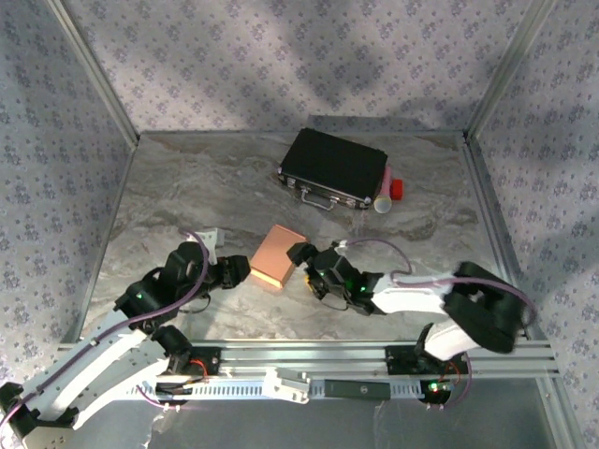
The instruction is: Fold the paper box
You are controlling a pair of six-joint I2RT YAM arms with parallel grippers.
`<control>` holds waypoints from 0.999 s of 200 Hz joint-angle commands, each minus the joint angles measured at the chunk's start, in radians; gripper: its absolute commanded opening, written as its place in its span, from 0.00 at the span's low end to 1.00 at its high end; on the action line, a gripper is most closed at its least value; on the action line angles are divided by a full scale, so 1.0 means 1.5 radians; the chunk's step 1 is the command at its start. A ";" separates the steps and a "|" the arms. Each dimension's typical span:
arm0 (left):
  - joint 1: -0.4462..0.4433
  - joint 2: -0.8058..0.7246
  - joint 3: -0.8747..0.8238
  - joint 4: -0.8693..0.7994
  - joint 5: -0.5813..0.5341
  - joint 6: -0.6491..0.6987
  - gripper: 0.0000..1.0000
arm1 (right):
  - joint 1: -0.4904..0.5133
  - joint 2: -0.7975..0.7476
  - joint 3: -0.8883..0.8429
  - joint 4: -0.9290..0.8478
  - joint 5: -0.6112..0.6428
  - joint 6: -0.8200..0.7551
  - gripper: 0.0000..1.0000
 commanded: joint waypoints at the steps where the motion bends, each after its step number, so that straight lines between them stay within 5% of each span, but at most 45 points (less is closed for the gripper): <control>1: 0.016 0.001 0.016 0.008 -0.013 0.020 0.46 | 0.016 -0.150 0.082 -0.358 0.204 -0.111 0.99; 27: 0.102 0.007 0.019 0.020 0.008 0.034 0.56 | -0.034 -0.284 0.136 -0.522 0.306 -0.356 0.99; 35: 0.144 0.015 0.023 0.027 0.036 0.037 0.71 | -0.080 -0.320 0.140 -0.551 0.312 -0.427 0.99; 39: 0.166 0.020 0.025 0.033 0.054 0.040 0.94 | -0.104 -0.340 0.138 -0.567 0.321 -0.454 0.99; 41: 0.175 0.022 0.025 0.037 0.063 0.042 0.98 | -0.114 -0.350 0.137 -0.574 0.329 -0.470 0.99; 57: 0.246 0.050 0.036 0.059 0.102 0.063 1.00 | -0.176 -0.430 0.117 -0.581 0.408 -0.603 0.99; 80: 0.293 0.096 0.062 0.053 0.020 0.114 1.00 | -0.253 -0.509 0.074 -0.541 0.577 -0.725 0.99; 98: 0.297 0.119 0.066 0.060 -0.140 0.134 1.00 | -0.388 -0.546 -0.035 -0.271 0.361 -1.039 0.99; 116: 0.296 0.143 0.051 0.047 -0.427 0.056 1.00 | -0.535 -0.529 -0.141 -0.117 0.201 -1.052 0.99; 125: 0.298 0.151 0.018 0.097 -0.505 0.075 1.00 | -0.598 -0.491 -0.172 -0.067 0.151 -1.045 0.99; 140: 0.300 0.146 -0.074 0.307 -0.484 0.278 1.00 | -0.687 -0.400 -0.187 -0.014 0.063 -1.024 0.99; 170: 0.350 0.152 -0.190 0.516 -0.397 0.380 1.00 | -0.721 -0.251 -0.227 0.178 -0.018 -1.050 0.99; 200: 0.421 0.236 -0.205 0.608 -0.270 0.431 1.00 | -0.720 -0.156 -0.223 0.262 -0.025 -1.056 0.99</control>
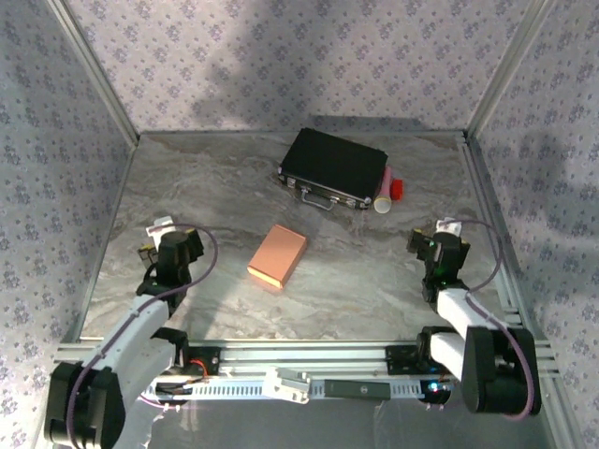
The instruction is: Fold the paper box
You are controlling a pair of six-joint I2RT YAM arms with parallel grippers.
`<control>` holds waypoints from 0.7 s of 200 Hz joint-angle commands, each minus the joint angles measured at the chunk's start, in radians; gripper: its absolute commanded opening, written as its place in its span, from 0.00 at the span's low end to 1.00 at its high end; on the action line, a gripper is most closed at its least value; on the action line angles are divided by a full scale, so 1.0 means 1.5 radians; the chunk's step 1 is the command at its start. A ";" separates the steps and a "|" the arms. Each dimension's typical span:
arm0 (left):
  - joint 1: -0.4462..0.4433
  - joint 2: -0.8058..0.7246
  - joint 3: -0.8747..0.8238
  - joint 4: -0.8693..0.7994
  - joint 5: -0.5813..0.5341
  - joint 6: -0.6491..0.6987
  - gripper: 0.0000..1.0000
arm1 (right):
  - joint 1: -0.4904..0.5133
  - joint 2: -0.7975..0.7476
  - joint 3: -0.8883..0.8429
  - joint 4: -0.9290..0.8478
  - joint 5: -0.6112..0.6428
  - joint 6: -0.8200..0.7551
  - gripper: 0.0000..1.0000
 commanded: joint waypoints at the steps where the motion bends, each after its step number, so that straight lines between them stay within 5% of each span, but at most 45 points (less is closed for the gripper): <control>1: 0.042 0.059 0.004 0.187 0.088 0.092 1.00 | -0.002 0.045 0.001 0.162 -0.051 -0.035 0.99; 30: 0.078 0.191 -0.004 0.318 0.156 0.131 1.00 | 0.008 0.109 0.020 0.220 -0.071 -0.059 0.99; 71: 0.083 0.288 0.046 0.366 0.209 0.141 1.00 | 0.031 0.237 0.022 0.342 -0.090 -0.079 0.99; 111: 0.083 0.321 0.059 0.393 0.204 0.168 1.00 | 0.048 0.276 0.039 0.345 -0.078 -0.097 0.99; 140: 0.084 0.394 0.018 0.545 0.197 0.176 1.00 | 0.028 0.279 0.073 0.282 -0.095 -0.075 0.99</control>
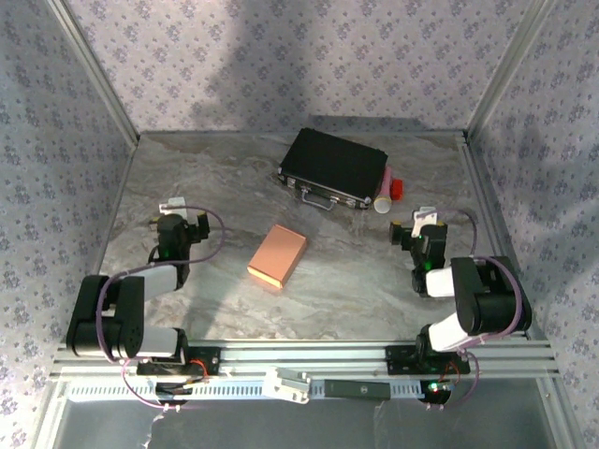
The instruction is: Fold the paper box
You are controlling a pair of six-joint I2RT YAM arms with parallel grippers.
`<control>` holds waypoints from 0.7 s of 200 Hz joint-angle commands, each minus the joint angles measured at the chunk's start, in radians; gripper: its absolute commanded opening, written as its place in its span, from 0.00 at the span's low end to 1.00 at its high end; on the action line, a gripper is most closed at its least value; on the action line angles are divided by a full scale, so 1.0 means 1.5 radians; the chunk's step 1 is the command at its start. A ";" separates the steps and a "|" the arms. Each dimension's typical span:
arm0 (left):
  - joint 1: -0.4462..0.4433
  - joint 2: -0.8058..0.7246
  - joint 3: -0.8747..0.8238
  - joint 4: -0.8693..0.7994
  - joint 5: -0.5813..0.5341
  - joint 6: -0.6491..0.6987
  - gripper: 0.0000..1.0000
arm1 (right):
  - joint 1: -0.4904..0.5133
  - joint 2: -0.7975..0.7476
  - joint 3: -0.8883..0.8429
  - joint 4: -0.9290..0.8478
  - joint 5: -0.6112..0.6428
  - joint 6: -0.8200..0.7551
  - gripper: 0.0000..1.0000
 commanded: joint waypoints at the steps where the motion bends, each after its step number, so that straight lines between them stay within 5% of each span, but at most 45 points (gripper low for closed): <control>1: 0.005 0.063 -0.023 0.151 0.011 0.020 1.00 | -0.018 0.007 0.041 -0.017 -0.017 0.005 0.99; 15: 0.003 0.120 -0.028 0.228 0.016 0.030 1.00 | -0.031 0.009 0.057 -0.049 -0.028 0.018 0.99; 50: 0.045 0.098 0.028 0.076 0.061 -0.012 1.00 | -0.039 0.014 0.084 -0.091 -0.038 0.026 0.99; 140: 0.049 0.101 0.021 0.095 0.066 -0.015 1.00 | -0.021 0.015 0.088 -0.098 -0.009 0.012 0.99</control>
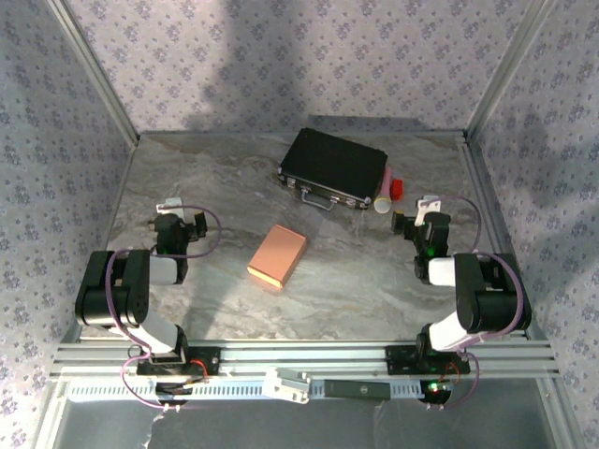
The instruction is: Fold the paper box
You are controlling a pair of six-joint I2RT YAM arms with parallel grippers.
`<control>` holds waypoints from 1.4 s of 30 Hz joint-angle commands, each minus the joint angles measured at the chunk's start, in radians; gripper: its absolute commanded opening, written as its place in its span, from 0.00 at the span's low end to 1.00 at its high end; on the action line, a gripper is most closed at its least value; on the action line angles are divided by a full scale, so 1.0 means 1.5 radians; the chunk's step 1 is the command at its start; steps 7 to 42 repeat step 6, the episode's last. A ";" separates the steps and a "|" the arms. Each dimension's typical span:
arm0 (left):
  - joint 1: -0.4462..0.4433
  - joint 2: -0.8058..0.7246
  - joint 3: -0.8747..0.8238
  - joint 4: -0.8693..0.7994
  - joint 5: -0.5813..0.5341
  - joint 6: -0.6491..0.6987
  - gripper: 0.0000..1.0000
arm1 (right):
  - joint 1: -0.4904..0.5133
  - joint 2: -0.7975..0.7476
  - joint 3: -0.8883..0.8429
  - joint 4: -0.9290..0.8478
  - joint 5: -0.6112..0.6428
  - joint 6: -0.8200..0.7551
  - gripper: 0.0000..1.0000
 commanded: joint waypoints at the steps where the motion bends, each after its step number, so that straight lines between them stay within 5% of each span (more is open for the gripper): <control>1: 0.001 -0.009 0.008 0.009 0.014 -0.009 1.00 | 0.001 0.009 0.014 -0.013 0.014 -0.003 0.99; 42: 0.001 -0.009 0.008 0.011 0.014 -0.009 1.00 | 0.003 0.007 0.009 -0.004 0.044 0.006 0.99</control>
